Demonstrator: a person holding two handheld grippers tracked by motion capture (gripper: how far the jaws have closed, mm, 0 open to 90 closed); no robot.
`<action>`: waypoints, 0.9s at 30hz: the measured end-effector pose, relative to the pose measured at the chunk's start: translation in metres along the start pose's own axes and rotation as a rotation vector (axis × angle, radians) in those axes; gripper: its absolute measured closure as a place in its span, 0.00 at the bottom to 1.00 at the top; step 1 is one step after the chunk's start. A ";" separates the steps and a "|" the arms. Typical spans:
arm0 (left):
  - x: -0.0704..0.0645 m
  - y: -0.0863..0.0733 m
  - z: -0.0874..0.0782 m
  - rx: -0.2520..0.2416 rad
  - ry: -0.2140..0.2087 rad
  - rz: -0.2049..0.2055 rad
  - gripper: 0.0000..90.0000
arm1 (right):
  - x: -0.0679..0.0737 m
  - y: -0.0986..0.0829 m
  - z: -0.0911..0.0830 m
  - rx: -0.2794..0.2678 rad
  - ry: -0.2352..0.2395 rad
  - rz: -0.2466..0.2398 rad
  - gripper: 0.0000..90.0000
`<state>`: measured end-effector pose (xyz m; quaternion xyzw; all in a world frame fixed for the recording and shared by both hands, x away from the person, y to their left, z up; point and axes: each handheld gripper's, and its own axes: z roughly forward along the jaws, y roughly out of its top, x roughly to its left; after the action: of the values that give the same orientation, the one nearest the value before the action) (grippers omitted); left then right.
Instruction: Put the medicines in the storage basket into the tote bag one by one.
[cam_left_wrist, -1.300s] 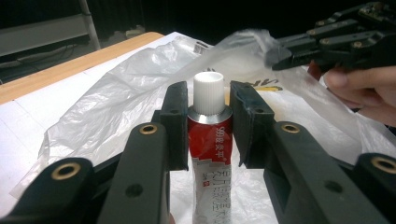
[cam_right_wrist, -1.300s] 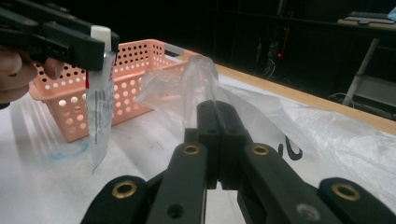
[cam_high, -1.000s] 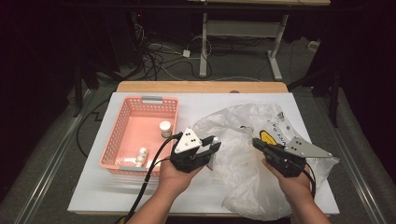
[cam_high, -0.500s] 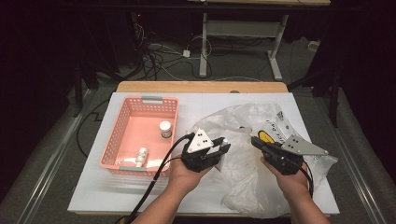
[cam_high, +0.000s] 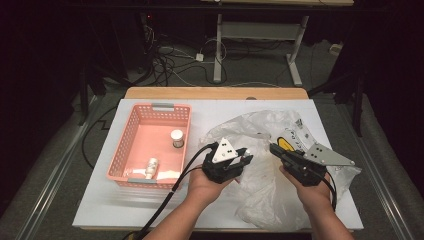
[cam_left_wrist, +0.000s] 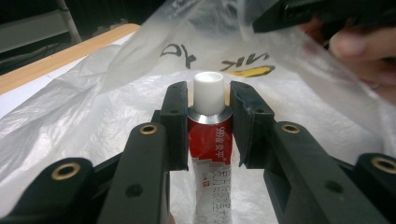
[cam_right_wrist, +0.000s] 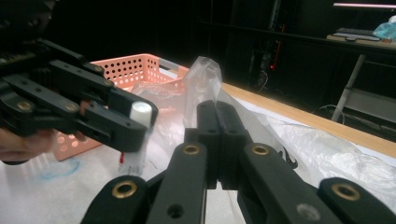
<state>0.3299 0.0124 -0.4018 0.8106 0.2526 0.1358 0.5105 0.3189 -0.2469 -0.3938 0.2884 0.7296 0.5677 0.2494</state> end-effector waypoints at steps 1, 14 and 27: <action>0.000 0.000 0.001 0.002 0.001 0.005 0.75 | 0.000 0.001 -0.001 -0.005 0.000 -0.006 1.00; -0.003 0.001 0.036 0.024 -0.023 0.003 0.75 | -0.005 0.003 -0.003 -0.024 -0.002 0.005 1.00; -0.001 0.006 0.075 0.048 -0.008 0.000 0.74 | -0.008 0.006 -0.007 -0.049 -0.013 0.013 1.00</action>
<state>0.3665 -0.0469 -0.4291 0.8233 0.2536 0.1263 0.4919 0.3208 -0.2565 -0.3857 0.2905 0.7119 0.5852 0.2575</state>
